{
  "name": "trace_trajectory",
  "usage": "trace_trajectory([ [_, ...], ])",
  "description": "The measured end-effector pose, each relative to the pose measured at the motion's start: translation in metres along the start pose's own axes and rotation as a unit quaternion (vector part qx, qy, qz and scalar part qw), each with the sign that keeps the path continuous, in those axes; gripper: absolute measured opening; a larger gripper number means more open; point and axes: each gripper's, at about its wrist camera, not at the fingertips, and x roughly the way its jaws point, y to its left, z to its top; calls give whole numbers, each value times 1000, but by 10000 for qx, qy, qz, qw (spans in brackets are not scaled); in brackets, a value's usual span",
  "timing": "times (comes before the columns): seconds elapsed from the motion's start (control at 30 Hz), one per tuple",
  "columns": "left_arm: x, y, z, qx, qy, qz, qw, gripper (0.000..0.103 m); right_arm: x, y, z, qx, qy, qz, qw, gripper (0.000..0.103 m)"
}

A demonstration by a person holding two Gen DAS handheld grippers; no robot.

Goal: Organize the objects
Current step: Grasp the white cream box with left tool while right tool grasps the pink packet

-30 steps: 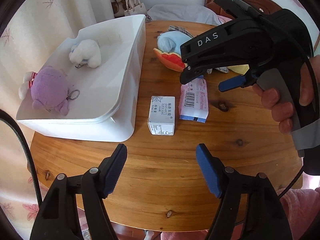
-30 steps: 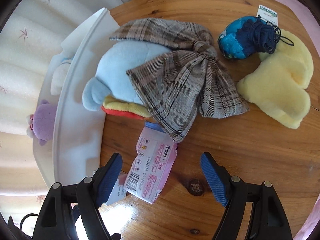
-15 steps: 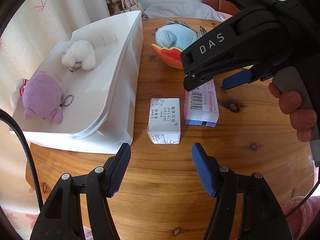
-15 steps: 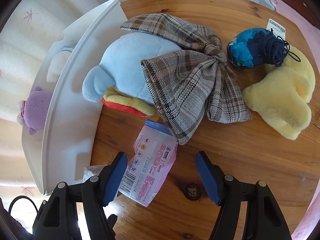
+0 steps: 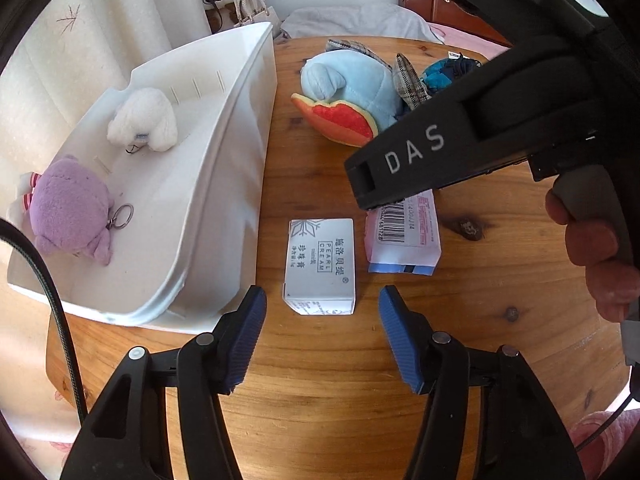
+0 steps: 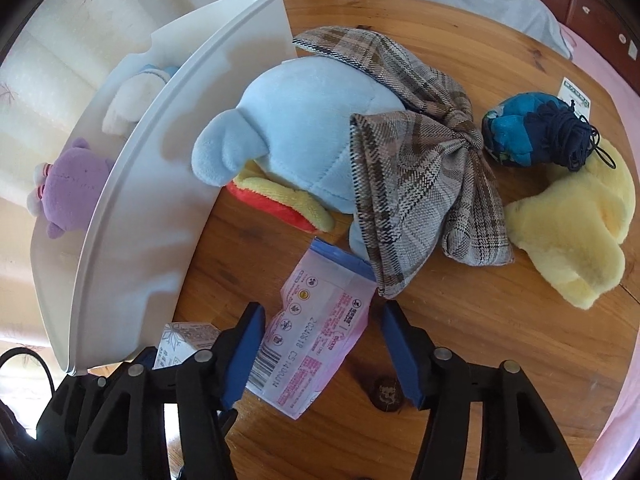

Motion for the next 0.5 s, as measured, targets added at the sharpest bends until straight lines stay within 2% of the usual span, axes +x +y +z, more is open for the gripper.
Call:
trace_trajectory([
  [0.2,-1,-7,0,72,-24,67,9999,52,-2,-8,1,-6,4,58,10000,51],
  [0.27,-2,-10,0,111,-35,80,9999,50,-3,-11,1,3,5,64,10000,44],
  [0.4,-3,-13,-2,150,-25,141,9998,41,-5,-19,2,-41,14,88,10000,43],
  [0.5,-4,-16,-3,184,-21,192,9996,38,-7,-27,1,2,2,101,9999,43],
])
